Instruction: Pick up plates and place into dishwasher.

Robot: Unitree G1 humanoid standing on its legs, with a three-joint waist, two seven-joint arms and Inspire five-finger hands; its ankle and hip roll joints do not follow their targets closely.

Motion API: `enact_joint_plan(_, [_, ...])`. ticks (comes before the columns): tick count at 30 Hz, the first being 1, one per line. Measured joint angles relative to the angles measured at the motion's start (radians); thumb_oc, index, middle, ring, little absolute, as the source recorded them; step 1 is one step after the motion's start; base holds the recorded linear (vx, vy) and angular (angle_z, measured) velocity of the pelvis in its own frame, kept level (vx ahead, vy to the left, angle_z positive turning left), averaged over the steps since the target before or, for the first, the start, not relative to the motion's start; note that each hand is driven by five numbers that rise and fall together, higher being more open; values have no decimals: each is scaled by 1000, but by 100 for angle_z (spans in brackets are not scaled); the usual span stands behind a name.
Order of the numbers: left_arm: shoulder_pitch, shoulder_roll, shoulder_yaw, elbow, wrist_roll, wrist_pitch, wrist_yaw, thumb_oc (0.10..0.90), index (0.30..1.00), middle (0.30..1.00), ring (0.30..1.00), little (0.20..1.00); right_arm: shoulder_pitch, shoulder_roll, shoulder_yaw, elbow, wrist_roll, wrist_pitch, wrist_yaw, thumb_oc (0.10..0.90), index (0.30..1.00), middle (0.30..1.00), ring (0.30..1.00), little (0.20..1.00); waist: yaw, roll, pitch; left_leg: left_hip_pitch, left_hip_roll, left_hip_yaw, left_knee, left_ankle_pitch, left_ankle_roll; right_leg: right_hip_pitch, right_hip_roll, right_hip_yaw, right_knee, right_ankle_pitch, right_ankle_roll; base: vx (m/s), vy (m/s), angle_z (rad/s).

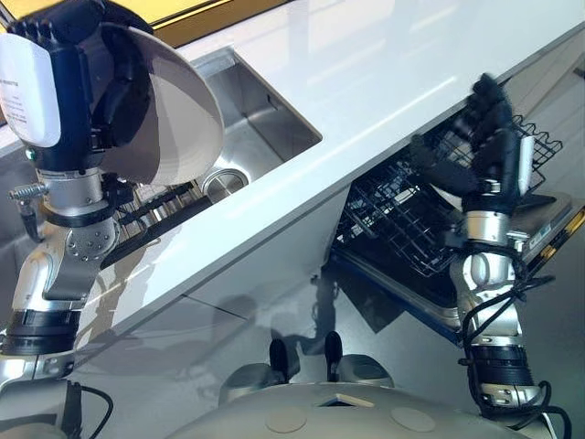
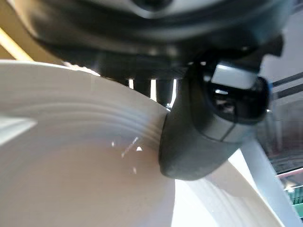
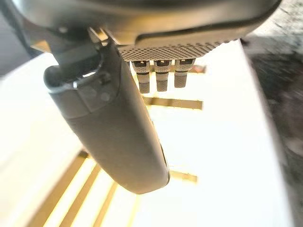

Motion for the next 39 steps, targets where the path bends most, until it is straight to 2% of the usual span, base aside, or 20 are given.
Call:
enact_joint_plan(3, [-15,0,0,-17,13,10,11,100,300,300,300,200,-1,-10,2,-52,65,-6,42,800,900,900,900,900,-12,0,0,5,1,-1,-3,-6,-8,5,1,0,0,0,1,0,0,0])
enact_joint_plan(5, [-46,0,-11,-17,13,18,14,100,300,300,300,200,-16,-34,15,-105,189,-4,164,800,900,900,900,900,-17,1,0,14,2,-1,-4,-8,-9,14,2,1,0,-4,5,-15,-40,-3])
enact_joint_plan(7, [-80,-2,-25,-15,13,21,21,100,300,300,300,200,-45,-54,40,-146,302,24,266,800,900,900,900,900,-17,0,-1,12,2,-3,-4,-7,-9,12,2,0,0,-4,5,-4,-39,1])
enact_joint_plan(11, [-162,-11,-127,7,14,37,36,100,300,300,300,200,-147,-67,155,-183,450,144,427,800,900,900,900,900,-15,-1,-29,9,2,-14,-4,-5,-11,13,3,-6,0,-3,4,16,-42,8])
enact_joint_plan(14, [-230,-28,-198,40,32,38,43,100,300,300,300,200,-203,-65,239,-183,481,224,483,800,900,900,900,900,-6,-4,-49,8,1,-26,0,1,-3,17,3,-9,0,-1,0,15,-38,12])
enact_joint_plan(16, [-253,-30,-225,55,32,38,49,100,300,300,300,200,-223,-63,285,-183,483,252,490,800,900,900,900,900,-6,-4,-51,9,0,-35,1,4,-2,24,0,-9,0,-4,4,13,-32,16])
enact_joint_plan(20, [-288,-56,-250,120,30,39,73,100,300,300,300,200,-233,-31,310,-182,490,270,482,800,900,900,900,900,10,-6,-51,12,-1,-35,1,4,-1,27,-1,-9,0,-5,5,22,-11,2])
enact_joint_plan(24, [-288,-134,-251,151,-9,47,84,100,300,300,300,200,-277,21,338,-181,457,270,443,800,900,900,900,900,13,-8,-52,13,-2,-36,0,2,-4,29,-2,-9,0,-6,6,51,2,0])
enact_joint_plan(28, [-286,-201,-251,151,-9,37,93,100,300,300,300,200,-298,24,344,-181,392,270,389,800,900,900,900,900,22,-24,-62,14,-2,-43,0,3,-8,32,-1,-15,0,-6,6,29,8,3])
enact_joint_plan(32, [-285,-223,-251,151,-9,36,108,100,300,300,300,200,-298,24,344,-179,388,270,348,800,900,900,900,900,37,-31,-66,14,-3,-47,0,4,-7,33,-2,-19,0,-6,6,5,1,3])
enact_joint_plan(39, [-281,-240,-251,151,-8,36,133,100,300,300,300,200,-298,24,373,-144,391,271,346,800,900,900,900,900,58,-31,-66,14,-3,-66,0,8,-10,42,-3,-36,-1,-8,5,7,-19,9])
